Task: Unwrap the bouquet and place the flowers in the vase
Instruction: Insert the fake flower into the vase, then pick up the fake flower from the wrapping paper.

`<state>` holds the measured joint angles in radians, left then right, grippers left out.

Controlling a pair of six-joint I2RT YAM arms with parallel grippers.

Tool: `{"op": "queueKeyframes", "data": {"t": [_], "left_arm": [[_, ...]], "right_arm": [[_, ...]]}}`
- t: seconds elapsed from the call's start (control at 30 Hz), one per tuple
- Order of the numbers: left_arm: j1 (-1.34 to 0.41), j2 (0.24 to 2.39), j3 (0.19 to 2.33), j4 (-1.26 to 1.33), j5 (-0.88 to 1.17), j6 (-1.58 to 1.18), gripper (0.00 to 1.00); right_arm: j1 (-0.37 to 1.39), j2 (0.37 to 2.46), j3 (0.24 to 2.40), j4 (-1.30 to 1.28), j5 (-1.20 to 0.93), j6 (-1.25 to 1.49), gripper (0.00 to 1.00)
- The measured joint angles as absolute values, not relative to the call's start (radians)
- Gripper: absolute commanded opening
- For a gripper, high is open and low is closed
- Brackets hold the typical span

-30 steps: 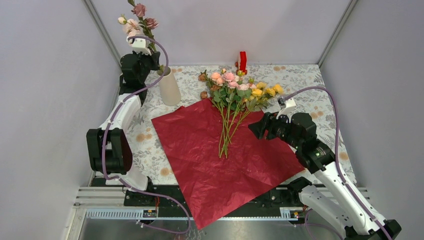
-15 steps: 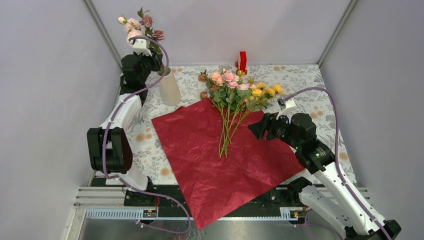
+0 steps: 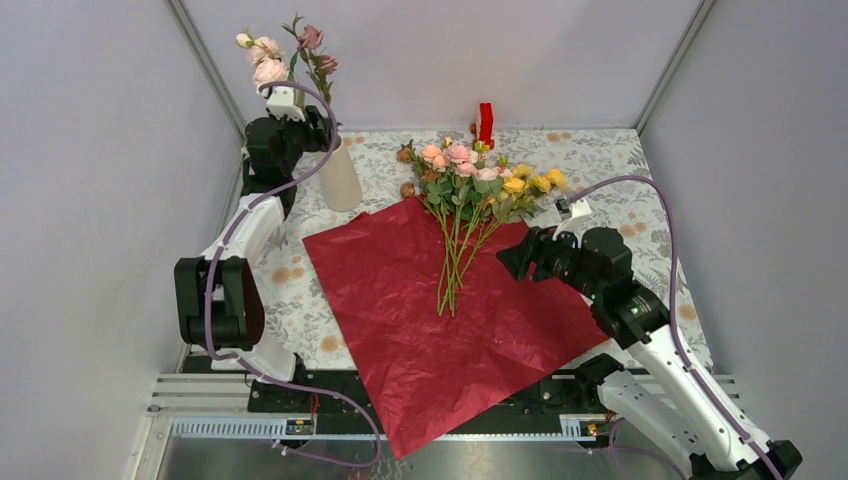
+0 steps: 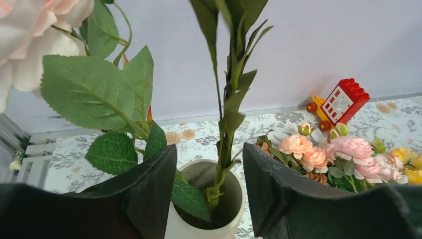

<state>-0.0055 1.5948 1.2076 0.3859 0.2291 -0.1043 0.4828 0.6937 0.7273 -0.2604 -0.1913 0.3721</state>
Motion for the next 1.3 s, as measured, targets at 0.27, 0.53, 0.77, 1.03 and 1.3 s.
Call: {"op": "queueKeyframes", "data": {"t": [0.27,0.53,0.77,1.03,1.3], "left_arm": [[-0.006,1.493,1.185,0.369,0.232,-0.165,0.73],[-0.006,1.328,1.169,0.275,0.27,-0.259,0.81],[-0.006,1.186,1.169,0.012,0.293,-0.344,0.84],[-0.006,1.079,1.076,-0.233,0.355,-0.348,0.84],[-0.016,1.051,1.062,-0.366,0.357,-0.317,0.85]], "right_arm": [[0.482,0.651,0.731,-0.287,-0.16,0.387,0.67],[0.481,0.662,0.766,-0.384,-0.117,0.405,0.67],[0.481,0.715,0.783,-0.426,-0.089,0.454,0.66],[0.484,0.971,0.83,-0.434,-0.126,0.467,0.6],[0.575,1.343,1.068,-0.436,-0.122,0.426,0.54]]}}
